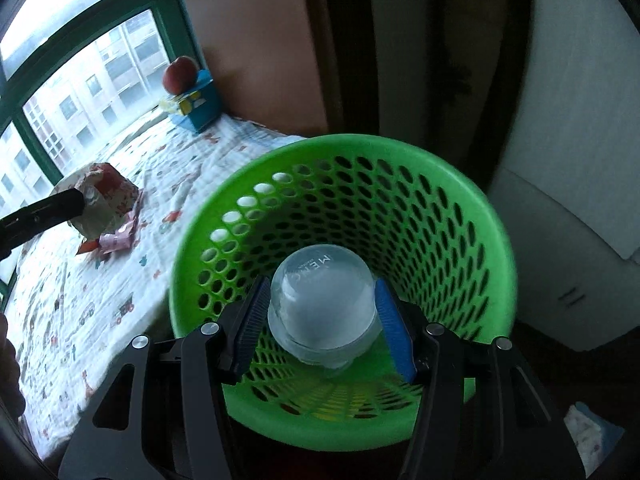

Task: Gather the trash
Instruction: 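Drop the clear cup from the right tool into the basket while the left tool carries the tissue, then drop the crumpled tissue from the left tool into the green basket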

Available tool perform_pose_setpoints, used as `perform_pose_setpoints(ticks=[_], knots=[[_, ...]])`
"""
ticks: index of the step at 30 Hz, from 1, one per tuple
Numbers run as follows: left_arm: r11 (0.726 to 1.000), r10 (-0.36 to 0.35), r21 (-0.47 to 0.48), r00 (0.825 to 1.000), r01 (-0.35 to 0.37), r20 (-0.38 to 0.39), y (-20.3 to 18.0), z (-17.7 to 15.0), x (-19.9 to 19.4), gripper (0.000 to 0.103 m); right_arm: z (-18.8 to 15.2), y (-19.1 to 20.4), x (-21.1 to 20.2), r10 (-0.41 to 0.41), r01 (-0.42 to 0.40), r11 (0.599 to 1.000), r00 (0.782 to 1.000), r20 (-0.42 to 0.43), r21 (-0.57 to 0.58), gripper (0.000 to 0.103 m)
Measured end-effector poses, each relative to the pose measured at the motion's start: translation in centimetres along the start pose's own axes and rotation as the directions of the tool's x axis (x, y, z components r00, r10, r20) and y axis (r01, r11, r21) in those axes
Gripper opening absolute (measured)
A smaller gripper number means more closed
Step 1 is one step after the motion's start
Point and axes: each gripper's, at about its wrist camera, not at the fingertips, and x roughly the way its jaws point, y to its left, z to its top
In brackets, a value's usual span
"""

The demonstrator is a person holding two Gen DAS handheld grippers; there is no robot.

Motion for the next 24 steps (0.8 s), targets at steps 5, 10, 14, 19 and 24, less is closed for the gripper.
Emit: perform_pose_setpoints(ticks=[5,10,14,19,24], knots=[[0.999,-0.019,0.032,1.000,0.020,-0.020,-2.1,0.4,1.5,0.027,-0.3,-1.2,-0.5,-0.009,0.009,1.000,1.000,0.004,0.017,0.056],[0.998,-0.045,0.046,0.998,0.047,-0.040,-3.7,0.5,2.8,0.028,-0.6,-2.4,-1.2,-0.011,0.010,0.999,1.000,0.012,0.041,0.058],[0.996,-0.054,0.063,0.997,0.057,-0.057,-4.8,0.4,3.6,0.029,-0.8,-3.2,-1.7,-0.009,0.008,0.998,1.000,0.016,0.056,0.059],[0.996,-0.060,0.067,0.995,0.065,-0.076,-5.5,0.4,4.5,0.029,-1.1,-3.8,-2.5,-0.007,0.005,0.998,1.000,0.027,0.069,0.064],[0.994,-0.072,0.079,0.994,0.079,-0.087,-6.3,0.3,5.1,0.031,-1.4,-4.0,-3.3,-0.007,0.003,0.997,0.999,0.044,0.075,0.065]])
